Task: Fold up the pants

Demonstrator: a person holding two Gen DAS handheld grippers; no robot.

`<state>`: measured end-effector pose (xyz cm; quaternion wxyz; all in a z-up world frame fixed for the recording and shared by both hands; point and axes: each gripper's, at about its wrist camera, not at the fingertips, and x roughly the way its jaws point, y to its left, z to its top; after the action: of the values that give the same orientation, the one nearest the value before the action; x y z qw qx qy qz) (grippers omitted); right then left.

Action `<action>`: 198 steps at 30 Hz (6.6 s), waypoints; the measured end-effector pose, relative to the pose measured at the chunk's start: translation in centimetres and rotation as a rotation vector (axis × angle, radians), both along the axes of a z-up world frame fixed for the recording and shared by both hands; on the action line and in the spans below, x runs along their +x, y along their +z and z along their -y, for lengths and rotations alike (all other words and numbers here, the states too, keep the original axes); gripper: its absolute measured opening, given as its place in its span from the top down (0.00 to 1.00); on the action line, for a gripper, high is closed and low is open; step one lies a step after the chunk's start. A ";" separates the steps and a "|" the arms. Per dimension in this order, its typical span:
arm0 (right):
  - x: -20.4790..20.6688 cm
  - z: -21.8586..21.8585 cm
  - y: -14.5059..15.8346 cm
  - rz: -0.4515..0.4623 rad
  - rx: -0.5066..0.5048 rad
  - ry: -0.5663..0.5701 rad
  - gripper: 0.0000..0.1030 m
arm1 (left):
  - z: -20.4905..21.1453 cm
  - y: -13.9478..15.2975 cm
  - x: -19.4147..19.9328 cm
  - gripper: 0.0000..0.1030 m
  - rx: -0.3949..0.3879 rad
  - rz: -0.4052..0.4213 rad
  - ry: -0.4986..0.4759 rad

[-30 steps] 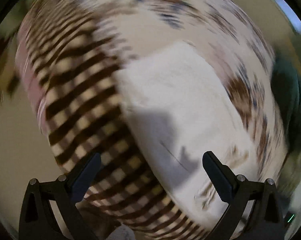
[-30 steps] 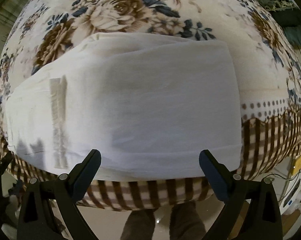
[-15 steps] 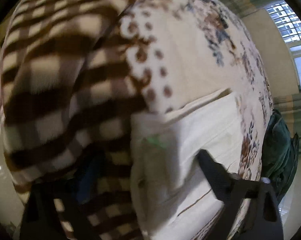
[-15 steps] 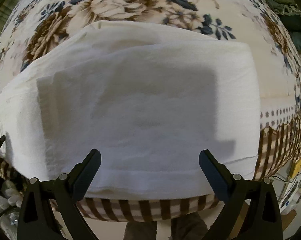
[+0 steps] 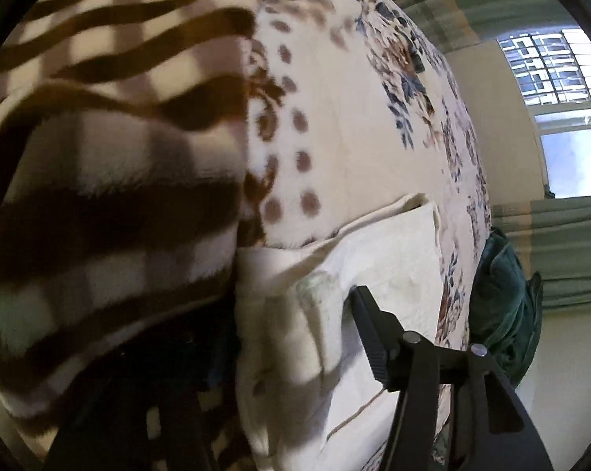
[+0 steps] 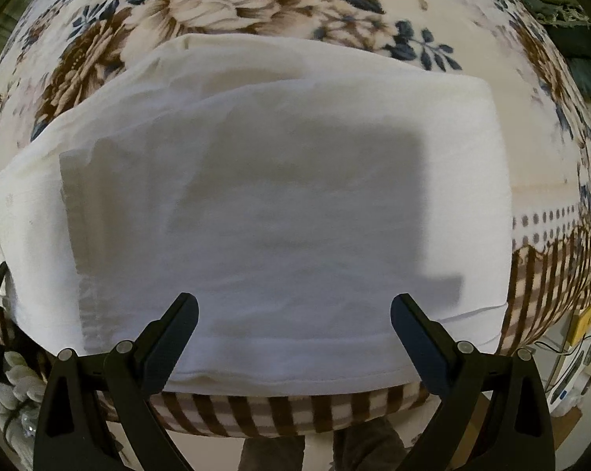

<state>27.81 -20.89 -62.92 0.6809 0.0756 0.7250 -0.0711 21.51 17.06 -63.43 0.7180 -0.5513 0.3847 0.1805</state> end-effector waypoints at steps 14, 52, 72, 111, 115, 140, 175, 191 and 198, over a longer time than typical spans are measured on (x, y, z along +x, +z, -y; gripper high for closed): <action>-1.3 1.4 -1.0 -0.017 0.012 -0.009 0.03 | 2.7 6.6 -1.1 0.79 0.178 0.066 -0.097; -3.3 12.3 2.1 0.090 0.054 -0.052 0.03 | 20.0 20.4 -1.3 0.86 0.495 0.202 -0.419; -13.3 44.4 0.7 0.080 0.063 -0.436 0.03 | 48.2 11.7 0.1 0.86 0.574 -0.009 -0.945; -15.1 35.1 4.1 0.285 0.467 -0.231 0.88 | 30.9 12.2 3.2 0.20 0.690 -0.364 -0.687; -17.9 39.2 4.8 0.260 0.419 -0.309 0.88 | 31.4 11.8 6.1 0.20 0.615 -0.317 -0.719; -10.8 40.3 -0.8 0.206 0.469 -0.327 0.71 | 32.0 0.9 17.5 0.77 0.192 -0.185 -0.871; -22.1 39.1 -5.2 0.117 0.691 -0.780 0.70 | 39.8 5.5 3.0 0.20 0.698 -0.391 -1.068; -19.2 35.6 -7.9 0.173 0.874 -0.586 0.26 | 32.7 1.9 5.6 0.20 0.189 -0.279 -0.937; -18.8 34.6 -7.6 0.272 0.972 -0.623 0.37 | 32.3 0.8 4.7 0.24 0.060 -0.214 -0.903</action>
<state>8.97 -55.50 -70.54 0.6021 0.5964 0.5244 0.0827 26.17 -15.28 -62.60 0.6965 -0.2859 0.6528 -0.0831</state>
